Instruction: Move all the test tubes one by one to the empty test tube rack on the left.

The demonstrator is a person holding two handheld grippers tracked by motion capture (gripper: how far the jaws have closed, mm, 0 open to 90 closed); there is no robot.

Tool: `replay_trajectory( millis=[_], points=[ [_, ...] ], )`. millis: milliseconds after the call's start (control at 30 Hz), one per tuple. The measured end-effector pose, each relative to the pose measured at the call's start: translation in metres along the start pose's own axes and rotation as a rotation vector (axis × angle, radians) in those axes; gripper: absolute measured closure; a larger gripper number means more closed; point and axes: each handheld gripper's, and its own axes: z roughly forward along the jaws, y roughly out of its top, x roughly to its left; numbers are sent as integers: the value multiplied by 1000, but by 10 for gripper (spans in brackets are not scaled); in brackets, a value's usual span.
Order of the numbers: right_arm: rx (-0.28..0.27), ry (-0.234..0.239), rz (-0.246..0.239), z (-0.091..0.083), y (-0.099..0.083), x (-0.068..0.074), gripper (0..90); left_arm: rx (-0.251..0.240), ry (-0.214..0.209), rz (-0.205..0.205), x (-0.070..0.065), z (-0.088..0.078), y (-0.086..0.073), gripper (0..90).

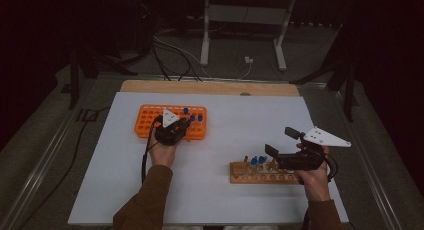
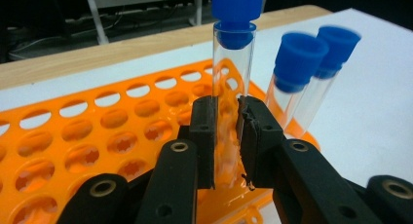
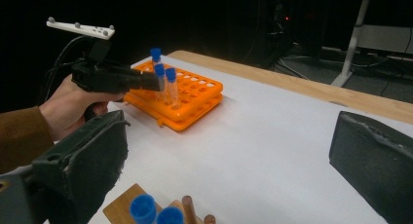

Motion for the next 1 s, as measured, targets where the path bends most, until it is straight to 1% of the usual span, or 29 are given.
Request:
replay_trajectory(
  millis=[133,467,800,900,1000],
  points=[
    [1,4,0,0,0,0,9,25,4,-6,0,3,-3,781],
    [5,6,1,1,-2,0,9,56,23,10,-4,5,-5,786],
    [8,7,0,3,-3,0,10,25,30,0,-5,2,-11,787],
    [9,10,-5,3,-3,1,10,26,31,0,-5,2,-11,786],
    [11,13,-5,4,-3,2,10,27,22,-10,-4,2,-11,784]
  ],
)
